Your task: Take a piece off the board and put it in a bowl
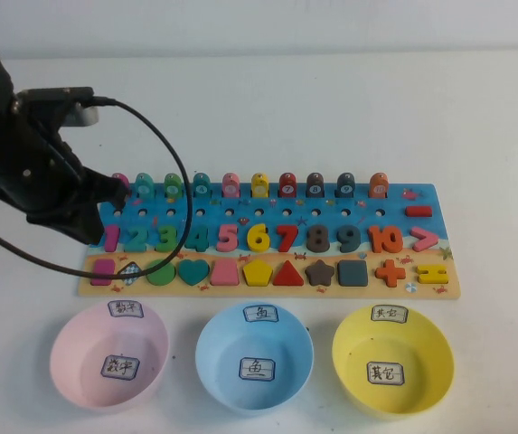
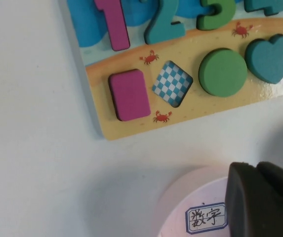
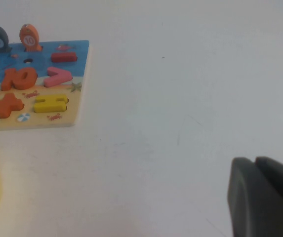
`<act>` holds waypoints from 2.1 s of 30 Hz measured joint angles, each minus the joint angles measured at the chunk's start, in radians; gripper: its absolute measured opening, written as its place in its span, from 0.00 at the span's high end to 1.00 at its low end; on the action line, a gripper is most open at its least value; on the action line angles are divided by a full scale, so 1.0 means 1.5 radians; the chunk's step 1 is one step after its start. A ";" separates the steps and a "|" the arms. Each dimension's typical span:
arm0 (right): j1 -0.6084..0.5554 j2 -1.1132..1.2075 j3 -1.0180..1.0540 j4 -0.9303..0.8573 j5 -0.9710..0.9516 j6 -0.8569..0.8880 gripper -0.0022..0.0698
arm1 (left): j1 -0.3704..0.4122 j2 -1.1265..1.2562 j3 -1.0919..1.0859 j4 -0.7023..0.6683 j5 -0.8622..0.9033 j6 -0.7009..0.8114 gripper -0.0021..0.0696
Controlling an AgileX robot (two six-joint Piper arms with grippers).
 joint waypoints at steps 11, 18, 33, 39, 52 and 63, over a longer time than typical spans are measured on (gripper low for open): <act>0.000 0.000 0.000 0.000 0.000 0.000 0.99 | 0.000 0.035 -0.001 0.023 -0.006 0.000 0.84; 0.000 0.000 0.000 0.000 0.000 0.000 0.99 | 0.000 0.094 -0.004 0.050 -0.026 -0.022 0.60; 0.000 0.000 0.000 0.000 0.000 0.000 0.99 | 0.000 0.150 -0.005 0.082 -0.099 -0.053 0.58; 0.000 0.000 0.000 0.000 0.000 0.000 0.99 | 0.000 0.168 -0.005 0.082 -0.113 -0.053 0.57; 0.000 0.000 0.000 0.000 0.000 0.000 0.99 | 0.000 0.186 -0.005 0.084 -0.131 -0.054 0.57; 0.000 0.000 0.000 0.000 0.000 0.000 0.99 | 0.000 0.186 -0.006 0.084 -0.128 -0.060 0.66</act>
